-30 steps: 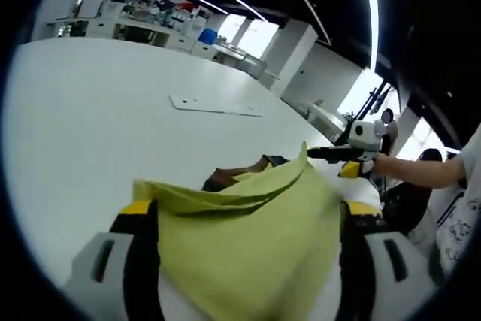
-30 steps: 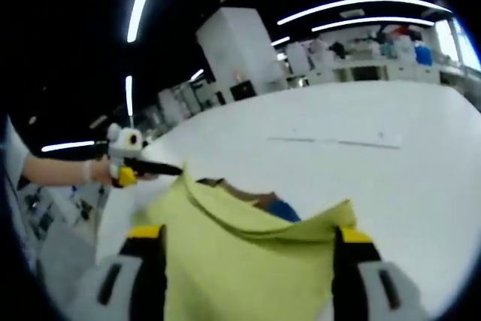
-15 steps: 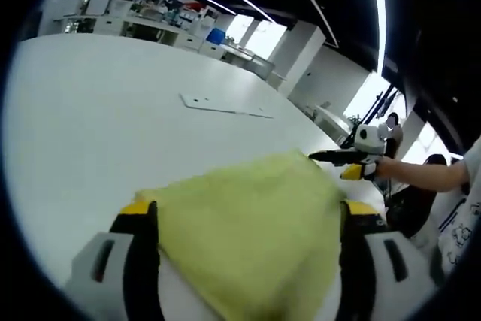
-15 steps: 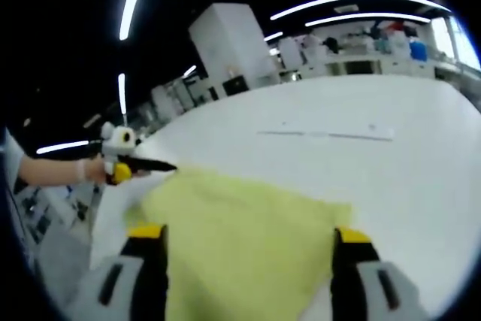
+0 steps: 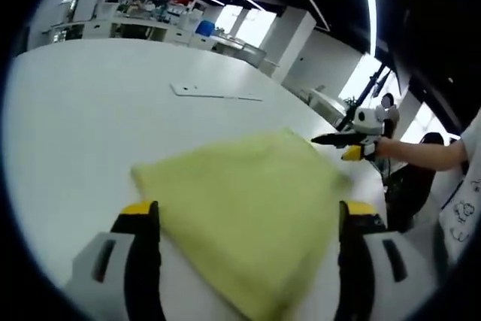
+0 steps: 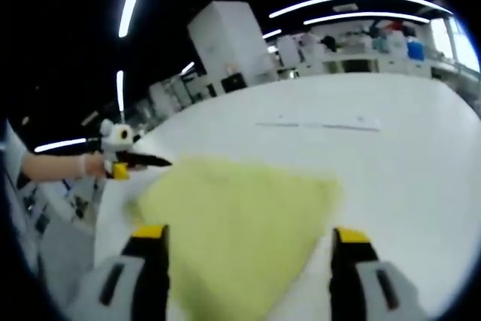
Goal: Fold the garment on the visible template until the final outline fits inside the template.
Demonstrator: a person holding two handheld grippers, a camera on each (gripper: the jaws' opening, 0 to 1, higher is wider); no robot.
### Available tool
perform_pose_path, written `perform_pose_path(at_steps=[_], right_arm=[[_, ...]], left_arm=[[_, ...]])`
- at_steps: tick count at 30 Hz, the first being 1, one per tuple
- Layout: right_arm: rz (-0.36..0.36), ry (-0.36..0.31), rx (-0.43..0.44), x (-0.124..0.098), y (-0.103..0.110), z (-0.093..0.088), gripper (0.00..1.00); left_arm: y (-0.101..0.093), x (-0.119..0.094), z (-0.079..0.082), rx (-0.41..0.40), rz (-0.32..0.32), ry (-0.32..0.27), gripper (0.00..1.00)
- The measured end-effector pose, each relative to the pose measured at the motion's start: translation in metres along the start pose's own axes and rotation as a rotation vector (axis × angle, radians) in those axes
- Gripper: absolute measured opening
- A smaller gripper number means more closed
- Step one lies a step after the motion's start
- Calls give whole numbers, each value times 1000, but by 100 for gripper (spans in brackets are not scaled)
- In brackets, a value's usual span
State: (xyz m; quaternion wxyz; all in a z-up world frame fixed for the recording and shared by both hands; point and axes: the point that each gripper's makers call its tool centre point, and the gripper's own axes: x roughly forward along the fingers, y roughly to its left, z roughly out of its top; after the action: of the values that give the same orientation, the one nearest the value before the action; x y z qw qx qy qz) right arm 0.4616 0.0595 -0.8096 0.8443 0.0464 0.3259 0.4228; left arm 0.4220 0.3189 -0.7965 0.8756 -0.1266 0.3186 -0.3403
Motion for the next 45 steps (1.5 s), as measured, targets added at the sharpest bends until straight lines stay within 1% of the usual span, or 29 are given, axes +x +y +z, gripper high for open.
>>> perform_pose_path(at_steps=[2, 3, 6, 7, 10, 14, 16, 17, 19, 23, 25, 27, 29, 31, 32, 33, 34, 35, 36, 38, 42, 45], right_arm=[[-8, 4, 3, -7, -2, -5, 88], [-11, 1, 10, -13, 1, -9, 88], [-16, -6, 25, -23, 3, -14, 88], [-19, -5, 26, -26, 4, -17, 88], [-21, -5, 33, -33, 3, -21, 87], [-14, -23, 49, -42, 12, -26, 88], [-12, -24, 50, -44, 11, -27, 87], [-11, -22, 46, -46, 15, -30, 87], [-7, -18, 45, -49, 18, -34, 87], [2, -5, 42, -55, 22, -41, 83], [3, 8, 46, -58, 23, -47, 82], [3, 8, 48, -57, 21, -47, 81], [6, 6, 52, -60, 23, -48, 79], [12, 5, 55, -61, 27, -50, 75], [19, 8, 56, -62, 29, -51, 70], [29, 11, 56, -62, 30, -52, 61], [45, 22, 66, -62, 33, -54, 56], [44, 26, 68, -63, 34, -56, 53], [44, 29, 65, -63, 35, -59, 52], [39, 36, 62, -64, 35, -64, 51], [34, 38, 80, -65, 38, -68, 43], [35, 38, 90, -65, 39, -70, 35]], left_arm=[[-6, -5, -4, 2, 2, 2, 96], [-7, -8, -8, 14, 0, 13, 95], [-4, -17, -13, 24, -1, 25, 94], [-6, -19, -16, 33, 2, 30, 94], [-13, -26, -24, 41, 3, 40, 93], [-18, -37, -37, 42, 4, 44, 91], [-20, -40, -43, 40, 6, 49, 89], [-21, -43, -47, 27, 7, 46, 89], [-25, -47, -50, -9, -6, 23, 89], [-31, -54, -59, -7, 24, 22, 87], [-33, -57, -61, -27, 26, 10, 87], [-35, -59, -64, -34, 25, 8, 84], [-33, -61, -68, -34, 35, 8, 80], [-28, -63, -71, -40, 38, 3, 75], [-27, -64, -73, -45, 40, 1, 73], [-27, -64, -75, -54, 39, -1, 70], [-30, -64, -76, -58, 41, -1, 68], [-30, -64, -77, -63, 44, -4, 65], [-31, -64, -76, -78, 44, -21, 63], [-26, -64, -78, -93, 51, -28, 59], [-34, -61, -81, -102, 57, -33, 49], [-30, -61, -82, -111, 55, -35, 44]])
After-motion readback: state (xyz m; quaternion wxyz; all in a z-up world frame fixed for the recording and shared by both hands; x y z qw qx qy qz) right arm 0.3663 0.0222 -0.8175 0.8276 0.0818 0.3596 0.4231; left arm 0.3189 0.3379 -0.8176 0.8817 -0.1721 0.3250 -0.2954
